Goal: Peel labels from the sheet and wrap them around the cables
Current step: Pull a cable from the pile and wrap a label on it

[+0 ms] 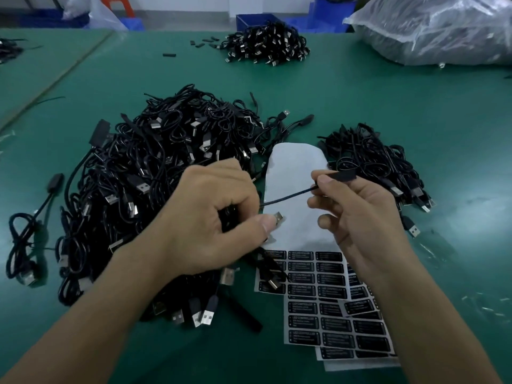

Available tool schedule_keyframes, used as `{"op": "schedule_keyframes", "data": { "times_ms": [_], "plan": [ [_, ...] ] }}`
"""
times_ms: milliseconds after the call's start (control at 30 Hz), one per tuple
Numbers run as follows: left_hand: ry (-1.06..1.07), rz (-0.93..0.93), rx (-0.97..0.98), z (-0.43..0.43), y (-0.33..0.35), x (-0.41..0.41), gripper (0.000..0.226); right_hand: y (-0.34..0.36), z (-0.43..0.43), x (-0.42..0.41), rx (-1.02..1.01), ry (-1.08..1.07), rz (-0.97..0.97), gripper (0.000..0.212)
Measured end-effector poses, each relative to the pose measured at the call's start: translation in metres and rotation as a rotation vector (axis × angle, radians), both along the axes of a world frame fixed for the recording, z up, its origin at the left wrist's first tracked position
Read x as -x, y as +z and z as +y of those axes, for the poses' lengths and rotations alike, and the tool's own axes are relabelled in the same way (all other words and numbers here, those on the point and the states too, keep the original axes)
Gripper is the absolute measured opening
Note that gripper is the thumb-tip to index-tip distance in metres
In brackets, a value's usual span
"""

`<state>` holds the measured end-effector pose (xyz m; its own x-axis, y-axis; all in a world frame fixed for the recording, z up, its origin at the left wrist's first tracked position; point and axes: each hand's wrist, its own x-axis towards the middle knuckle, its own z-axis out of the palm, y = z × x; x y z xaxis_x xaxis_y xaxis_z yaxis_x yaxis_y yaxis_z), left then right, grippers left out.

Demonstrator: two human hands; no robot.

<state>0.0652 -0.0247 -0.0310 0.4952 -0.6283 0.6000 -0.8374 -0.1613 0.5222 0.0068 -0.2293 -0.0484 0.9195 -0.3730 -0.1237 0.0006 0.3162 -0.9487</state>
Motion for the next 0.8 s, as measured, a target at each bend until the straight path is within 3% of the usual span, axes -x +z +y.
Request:
{"op": "schedule_keyframes", "data": {
  "times_ms": [133, 200, 300, 433, 567, 633, 700, 800],
  "plan": [
    [0.363, 0.017, -0.361, 0.005, 0.001, -0.002, 0.054, 0.001, -0.001, 0.004, 0.104, 0.041, -0.029, 0.011],
    [0.491, -0.034, -0.369, 0.0, 0.001, 0.002, 0.054, -0.001, 0.0, 0.006, 0.2, 0.089, -0.047, 0.016],
    [0.447, 0.06, -0.294, -0.012, 0.001, 0.008, 0.035, -0.001, 0.003, 0.01, 0.286, 0.188, -0.094, 0.017],
    [0.246, 0.333, -0.303, -0.026, -0.009, 0.013, 0.032, 0.001, 0.001, 0.011, 0.303, 0.262, -0.117, 0.023],
    [0.165, 0.383, -0.311, -0.031, -0.021, 0.016, 0.021, 0.004, -0.002, 0.014, 0.338, 0.23, -0.061, 0.028],
    [0.172, 0.383, -0.305, -0.032, -0.024, 0.017, 0.024, 0.004, -0.009, 0.017, 0.53, 0.068, 0.012, 0.031],
    [0.18, 0.404, -0.275, -0.033, -0.025, 0.017, 0.022, 0.002, -0.02, 0.02, 0.848, -0.08, 0.126, 0.028],
    [0.198, 0.452, -0.254, -0.037, -0.026, 0.015, 0.019, 0.001, -0.031, 0.025, 1.035, -0.034, 0.301, 0.015]
  ]
}}
